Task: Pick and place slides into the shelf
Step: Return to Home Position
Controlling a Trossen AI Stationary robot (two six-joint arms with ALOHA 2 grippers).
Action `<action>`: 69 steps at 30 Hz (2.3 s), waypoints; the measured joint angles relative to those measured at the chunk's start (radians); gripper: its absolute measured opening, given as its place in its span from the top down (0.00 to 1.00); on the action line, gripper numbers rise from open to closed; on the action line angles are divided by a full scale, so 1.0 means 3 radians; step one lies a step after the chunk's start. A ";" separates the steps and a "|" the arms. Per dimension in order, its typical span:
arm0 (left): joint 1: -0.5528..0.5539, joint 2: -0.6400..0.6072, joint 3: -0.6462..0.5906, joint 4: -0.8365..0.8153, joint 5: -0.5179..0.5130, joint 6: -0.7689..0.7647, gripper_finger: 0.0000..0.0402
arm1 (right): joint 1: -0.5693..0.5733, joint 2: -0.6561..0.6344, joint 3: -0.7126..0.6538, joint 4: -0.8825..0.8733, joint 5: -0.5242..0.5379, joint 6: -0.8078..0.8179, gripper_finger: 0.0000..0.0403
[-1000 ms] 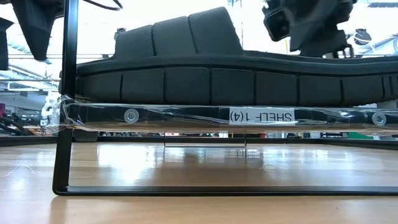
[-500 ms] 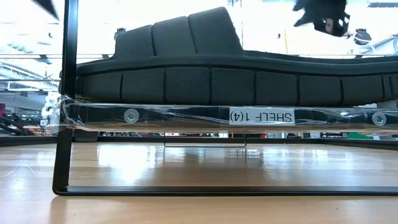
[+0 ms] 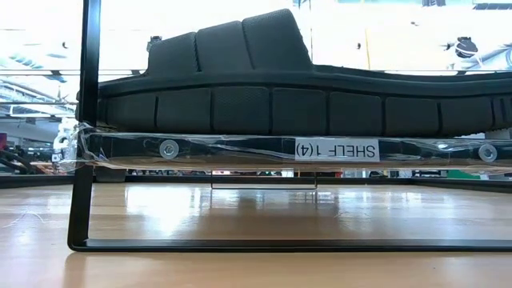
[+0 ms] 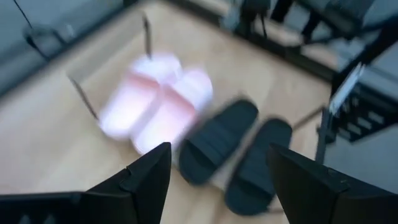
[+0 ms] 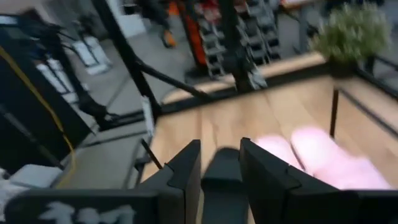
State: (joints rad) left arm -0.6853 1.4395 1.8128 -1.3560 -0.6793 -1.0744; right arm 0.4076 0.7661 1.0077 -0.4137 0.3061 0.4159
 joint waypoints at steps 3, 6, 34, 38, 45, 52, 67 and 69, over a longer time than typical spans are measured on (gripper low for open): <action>-0.0297 -0.0245 0.0085 -0.0251 -0.0551 0.0003 0.36 | 0.0000 -0.0238 0.0000 0.0003 -0.0079 -0.0125 0.75; -0.0672 -0.0513 0.0022 -0.0449 -0.0906 -0.0061 0.36 | 0.0000 -0.0426 0.0000 -0.0081 -0.0080 -0.0127 0.75; -0.0298 -0.1805 -0.3708 0.3000 -0.0997 -0.0124 0.36 | -0.0008 -0.1426 -0.0973 0.0644 -0.0246 -0.0527 0.75; 0.0041 -0.2274 -0.4000 0.3203 -0.0884 0.0389 0.36 | -0.0008 -0.1599 -0.0974 0.0392 -0.0246 -0.0489 0.75; 0.0032 -0.3392 -0.4181 0.3040 -0.0886 0.1157 0.36 | -0.0008 -0.1889 -0.1031 0.0276 -0.0250 -0.0654 0.75; 0.0031 -0.3765 -0.4514 0.3234 -0.0831 0.1220 0.36 | -0.0008 -0.2241 -0.1546 0.0633 -0.0447 -0.0722 0.75; 0.0200 -0.3787 -0.5352 0.4407 -0.0583 0.1512 0.36 | -0.0008 -0.2547 -0.1801 0.0462 -0.0225 -0.0741 0.75; 0.0273 -0.3855 -0.5353 0.4410 -0.0576 0.1649 0.36 | -0.0007 -0.2538 -0.1809 0.0475 -0.0219 -0.0753 0.75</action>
State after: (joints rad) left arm -0.6034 0.2829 0.2070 -0.0330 -0.8520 -0.5798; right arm 0.4054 0.0047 0.4649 -0.2711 0.2403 0.1900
